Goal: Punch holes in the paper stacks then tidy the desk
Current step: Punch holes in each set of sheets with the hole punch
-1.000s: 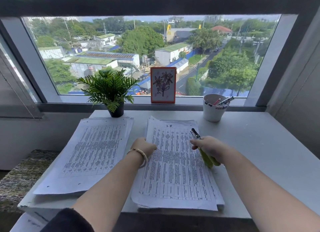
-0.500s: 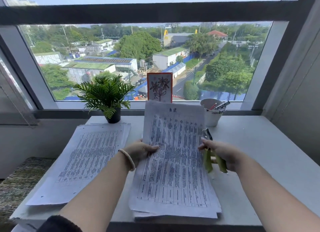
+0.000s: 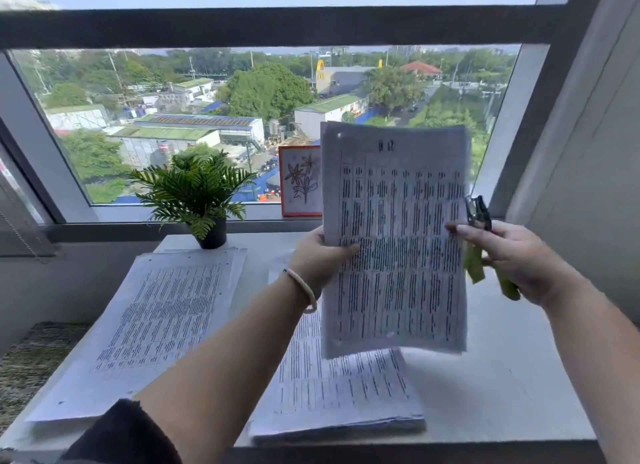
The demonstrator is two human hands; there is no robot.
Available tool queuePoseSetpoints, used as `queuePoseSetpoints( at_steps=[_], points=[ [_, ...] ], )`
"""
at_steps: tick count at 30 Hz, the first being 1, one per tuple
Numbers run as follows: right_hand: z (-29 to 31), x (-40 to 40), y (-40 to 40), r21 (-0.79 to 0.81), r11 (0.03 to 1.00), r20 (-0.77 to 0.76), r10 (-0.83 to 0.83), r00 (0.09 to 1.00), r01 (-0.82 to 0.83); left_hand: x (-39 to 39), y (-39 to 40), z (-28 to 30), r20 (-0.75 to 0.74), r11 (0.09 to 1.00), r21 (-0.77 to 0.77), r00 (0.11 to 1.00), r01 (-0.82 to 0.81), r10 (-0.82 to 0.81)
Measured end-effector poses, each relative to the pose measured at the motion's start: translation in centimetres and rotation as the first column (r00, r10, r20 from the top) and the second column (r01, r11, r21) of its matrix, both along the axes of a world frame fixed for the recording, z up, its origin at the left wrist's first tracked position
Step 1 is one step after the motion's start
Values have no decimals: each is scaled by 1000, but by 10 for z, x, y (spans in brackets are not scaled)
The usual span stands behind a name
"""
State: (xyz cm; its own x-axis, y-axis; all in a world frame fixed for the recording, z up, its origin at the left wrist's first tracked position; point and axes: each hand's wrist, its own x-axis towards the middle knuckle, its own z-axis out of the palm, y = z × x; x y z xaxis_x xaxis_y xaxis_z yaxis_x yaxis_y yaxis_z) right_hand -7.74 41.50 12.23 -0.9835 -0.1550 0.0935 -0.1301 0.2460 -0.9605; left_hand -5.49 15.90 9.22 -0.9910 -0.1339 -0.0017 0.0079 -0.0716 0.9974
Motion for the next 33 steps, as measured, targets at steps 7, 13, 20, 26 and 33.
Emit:
queuePoseSetpoints(
  at_steps=[7, 13, 20, 26, 33],
  points=[
    [-16, 39, 25, 34, 999, -227, -29, 973, 38, 11, 32, -8, -158, 975, -221, 987, -17, -18],
    [-24, 47, 17, 9, 996, -212, -86, 974, 90, 20, 35, 4, -243, 943, -317, 970, -96, 17],
    [-1, 40, -21, 2, 995, -229, 101, 968, -103, 28, -2, 24, -353, 929, -291, 928, -228, 118],
    [-23, 24, -41, 104, 989, -229, 123, 966, -102, 37, -27, 9, -290, 898, -318, 933, -305, 214],
    [-9, 13, -41, -23, 994, -99, 106, 989, -109, 32, -39, 19, -229, 897, -340, 950, -283, 213]
  ],
)
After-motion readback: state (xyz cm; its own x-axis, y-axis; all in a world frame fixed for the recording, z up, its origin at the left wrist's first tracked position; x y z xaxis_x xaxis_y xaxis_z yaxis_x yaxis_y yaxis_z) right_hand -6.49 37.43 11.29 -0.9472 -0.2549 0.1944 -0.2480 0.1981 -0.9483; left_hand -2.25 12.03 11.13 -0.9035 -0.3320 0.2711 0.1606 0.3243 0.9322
